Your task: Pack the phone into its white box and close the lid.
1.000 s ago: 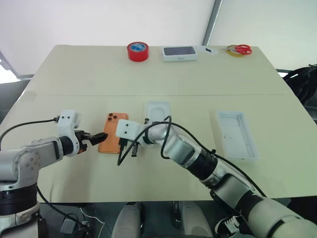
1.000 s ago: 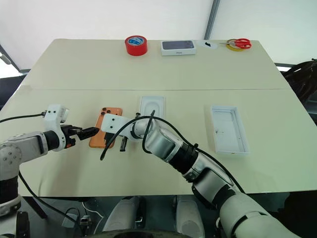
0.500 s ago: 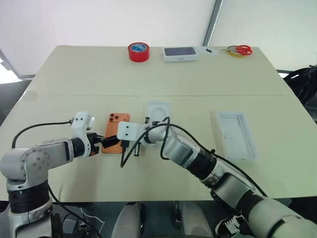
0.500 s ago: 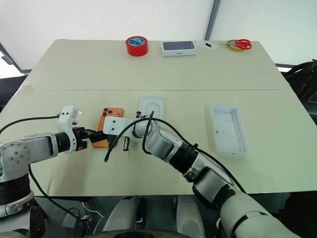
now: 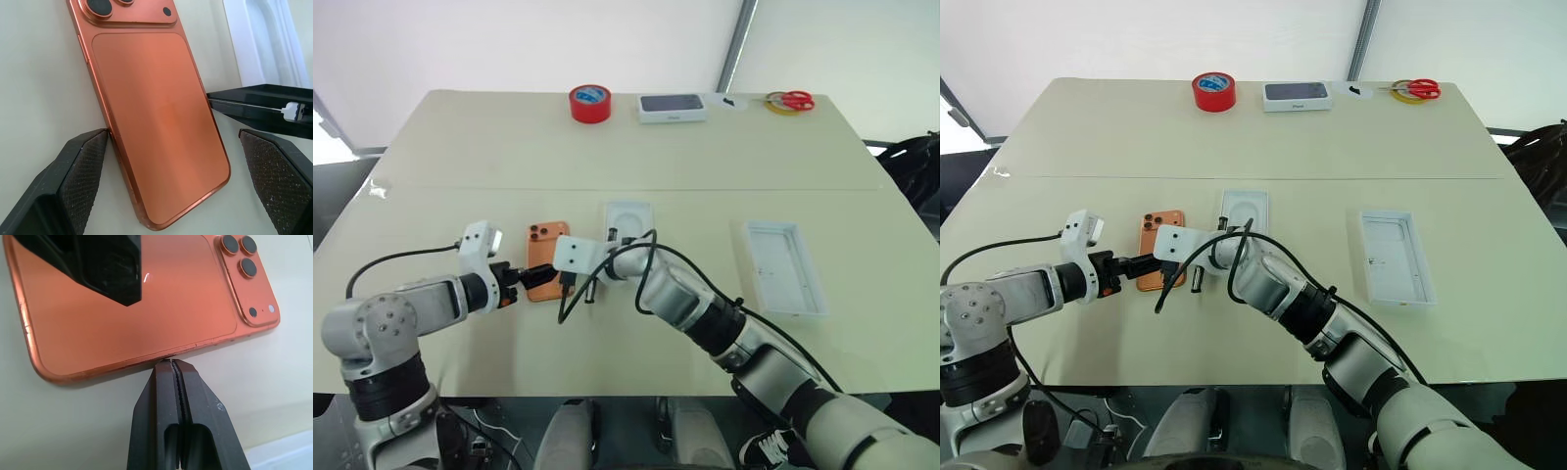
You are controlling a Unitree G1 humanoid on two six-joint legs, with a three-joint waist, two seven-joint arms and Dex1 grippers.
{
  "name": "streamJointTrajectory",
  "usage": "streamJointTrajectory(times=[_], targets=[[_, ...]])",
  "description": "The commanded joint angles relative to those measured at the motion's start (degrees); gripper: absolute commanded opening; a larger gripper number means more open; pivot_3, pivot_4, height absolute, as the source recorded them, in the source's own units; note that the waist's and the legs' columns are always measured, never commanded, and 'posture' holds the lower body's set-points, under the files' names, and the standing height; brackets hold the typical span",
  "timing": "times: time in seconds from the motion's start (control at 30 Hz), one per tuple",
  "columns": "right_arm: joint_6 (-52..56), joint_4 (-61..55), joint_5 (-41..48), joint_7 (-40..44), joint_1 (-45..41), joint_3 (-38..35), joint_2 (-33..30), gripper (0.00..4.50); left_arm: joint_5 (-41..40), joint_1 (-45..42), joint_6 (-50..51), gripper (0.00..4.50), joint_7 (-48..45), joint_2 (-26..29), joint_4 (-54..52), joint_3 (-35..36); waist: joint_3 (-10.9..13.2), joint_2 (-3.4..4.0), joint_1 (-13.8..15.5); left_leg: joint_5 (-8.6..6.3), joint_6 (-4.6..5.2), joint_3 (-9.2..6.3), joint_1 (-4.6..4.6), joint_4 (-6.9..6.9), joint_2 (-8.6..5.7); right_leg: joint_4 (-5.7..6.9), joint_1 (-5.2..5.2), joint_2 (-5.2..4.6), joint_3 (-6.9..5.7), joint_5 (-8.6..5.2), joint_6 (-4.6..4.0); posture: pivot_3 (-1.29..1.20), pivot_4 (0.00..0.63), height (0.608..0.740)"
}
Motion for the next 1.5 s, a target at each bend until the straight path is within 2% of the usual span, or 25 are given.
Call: streamJointTrajectory(times=[0.03, 0.3, 0.5, 0.83, 1.0, 1.23, 1.33, 1.37, 1.4, 1.43, 1.5], targets=[[-1.4, -0.5, 0.4, 0.9, 0.8, 1.3, 1.8, 0.0, -4.2, -2.9, 0.5, 4.47, -1.4, -3.4, 0.7, -0.1, 0.0, 0.0, 0.0, 0.0, 0.0, -0.01, 0.0, 0.0, 0.0, 0.0, 0.0, 0.0, -0.01, 0.0, 0.0, 0.0, 0.15, 0.739], [-1.4, -1.1, -0.5, 1.3, 1.7, 1.3, 1.9, 0.0, -1.7, -6.1, 0.5, 4.47, 1.7, -5.4, 5.1, 6.9, 0.0, -0.03, -0.7, 0.01, -0.01, -0.02, 0.0, -0.02, -0.15, 0.0, -0.02, 0.0, -0.01, 0.0, 0.01, 0.0, 0.15, 0.739], [-1.6, -1.2, -0.8, 1.5, 1.9, 1.3, 1.9, 0.0, -3.7, -5.4, 0.5, 4.47, 1.5, -4.7, 4.0, 5.7, 0.0, -0.03, -0.8, 0.11, -0.19, -0.01, 0.0, -0.27, -0.14, 0.0, -0.14, 0.02, 0.01, 0.01, 0.0, 0.0, 0.15, 0.739], [-1.7, -1.3, -1.1, 1.6, 2.0, 1.3, 1.7, 0.0, -2.7, -6.7, 0.5, 4.47, 3.8, -4.9, 6.7, 10.2, 0.0, -0.03, -0.7, 0.11, -0.2, -0.02, 0.0, -0.29, -0.13, 0.0, -0.15, 0.02, 0.01, 0.01, 0.0, 0.0, 0.15, 0.739], [-1.7, -1.6, -1.4, 1.7, 2.0, 1.3, 1.4, 0.0, -4.6, -7.2, 0.5, 2.15, 4.5, -4.3, 8.0, 12.6, 0.0, -0.03, -0.7, 0.12, -0.21, -0.02, 0.0, -0.31, -0.13, 0.0, -0.16, 0.02, 0.01, 0.01, 0.0, 0.0, 0.15, 0.739], [-1.9, -2.1, -1.9, 2.1, 2.0, 0.9, 1.2, 0.0, -6.2, -6.6, 0.5, 2.15, 6.0, -5.0, 8.9, 12.3, 0.0, -0.04, -0.6, 0.13, -0.23, -0.02, 0.0, -0.31, -0.13, 0.0, -0.16, 0.02, 0.01, 0.01, 0.0, 0.0, 0.15, 0.739], [-1.3, -3.5, -1.8, 2.2, 1.5, -0.4, 0.6, 0.0, -7.6, -6.8, 0.5, 1.22, 6.8, -5.8, 9.3, 14.1, 0.0, -0.05, -0.6, 0.13, -0.23, -0.02, 0.0, -0.31, -0.13, -0.01, -0.16, 0.01, 0.01, 0.01, 0.0, 0.0, 0.15, 0.739], [-1.1, -4.0, -1.7, 2.2, 1.3, -0.9, 0.5, 0.0, -8.2, -6.8, 0.5, 0.85, 7.2, -5.8, 9.5, 14.4, 0.0, -0.05, -0.6, 0.13, -0.23, -0.02, 0.0, -0.31, -0.13, -0.01, -0.16, 0.01, 0.01, 0.01, 0.0, 0.0, 0.15, 0.739], [-1.0, -4.3, -1.6, 2.2, 1.2, -1.2, 0.3, 0.0, -8.7, -6.8, 0.5, 0.3, 7.5, -5.9, 9.6, 14.6, 0.0, -0.07, -0.5, 0.13, -0.23, -0.03, 0.0, -0.31, -0.13, -0.01, -0.16, 0.01, 0.01, 0.01, 0.0, 0.0, 0.15, 0.739], [-0.5, -5.0, -1.4, 2.4, 1.0, -2.0, 0.1, 0.0, -9.3, -6.6, 0.5, 0.03, 7.9, -5.8, 9.7, 14.6, 0.0, -0.07, -0.5, 0.13, -0.23, -0.03, 0.0, -0.31, -0.12, 0.0, -0.16, 0.0, 0.01, 0.01, 0.0, 0.0, 0.15, 0.739], [0.1, -7.2, -0.8, 2.7, 0.7, -3.8, -0.6, 0.0, -10.6, -6.7, 0.5, 0.03, 9.1, -6.3, 10.0, 15.2, 0.0, -0.07, -0.5, 0.14, -0.24, -0.03, -0.01, -0.31, -0.13, -0.01, -0.17, 0.0, 0.01, 0.02, -0.01, 0.0, 0.15, 0.739]])
